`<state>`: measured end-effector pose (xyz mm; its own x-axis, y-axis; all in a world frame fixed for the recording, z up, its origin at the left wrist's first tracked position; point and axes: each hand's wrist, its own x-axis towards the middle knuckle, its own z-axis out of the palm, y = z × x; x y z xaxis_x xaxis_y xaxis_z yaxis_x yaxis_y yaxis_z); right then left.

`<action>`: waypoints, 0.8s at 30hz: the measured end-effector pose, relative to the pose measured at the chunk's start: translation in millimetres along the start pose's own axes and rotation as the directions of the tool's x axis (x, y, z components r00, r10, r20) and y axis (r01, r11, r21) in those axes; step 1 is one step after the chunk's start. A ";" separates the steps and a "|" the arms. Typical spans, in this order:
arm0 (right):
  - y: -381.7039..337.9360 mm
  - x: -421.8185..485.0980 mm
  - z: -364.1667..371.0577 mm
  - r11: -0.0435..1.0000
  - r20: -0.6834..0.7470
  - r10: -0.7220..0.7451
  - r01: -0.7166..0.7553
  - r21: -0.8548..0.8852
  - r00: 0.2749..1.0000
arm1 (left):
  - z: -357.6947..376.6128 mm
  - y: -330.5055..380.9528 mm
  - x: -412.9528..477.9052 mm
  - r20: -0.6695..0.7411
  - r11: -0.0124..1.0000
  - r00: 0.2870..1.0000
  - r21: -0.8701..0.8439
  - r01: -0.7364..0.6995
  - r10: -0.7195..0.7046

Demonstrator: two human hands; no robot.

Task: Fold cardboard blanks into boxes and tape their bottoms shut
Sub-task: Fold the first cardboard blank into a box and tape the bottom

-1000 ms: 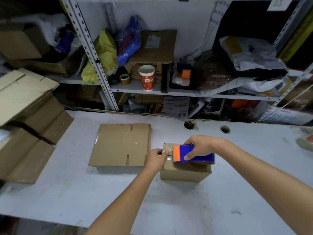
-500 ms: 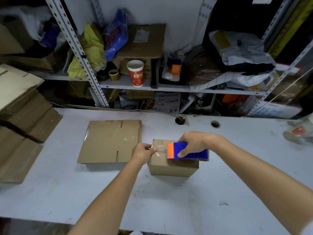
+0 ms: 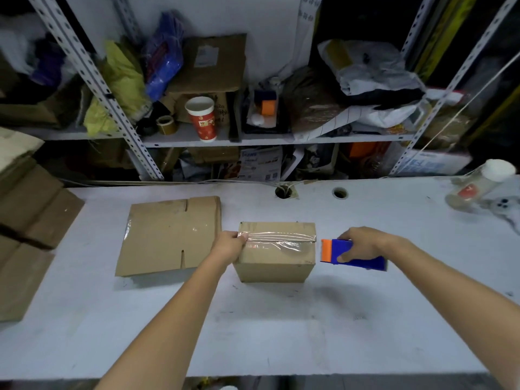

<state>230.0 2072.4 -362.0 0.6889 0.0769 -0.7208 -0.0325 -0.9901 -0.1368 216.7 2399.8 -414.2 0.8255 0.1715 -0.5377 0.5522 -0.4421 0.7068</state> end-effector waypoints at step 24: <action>1.8 17.6 46.3 0.983 -0.225 0.151 -0.123 0.134 0.962 | -0.2 63.7 7.6 0.386 0.649 0.873 0.589 -0.482 0.298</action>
<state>208.6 2077.4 -406.4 0.8212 -0.1024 -0.5614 -0.2140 -0.9672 -0.1366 258.1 2373.1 -373.1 0.8401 -0.3222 -0.4364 -0.1082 -0.8879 0.4472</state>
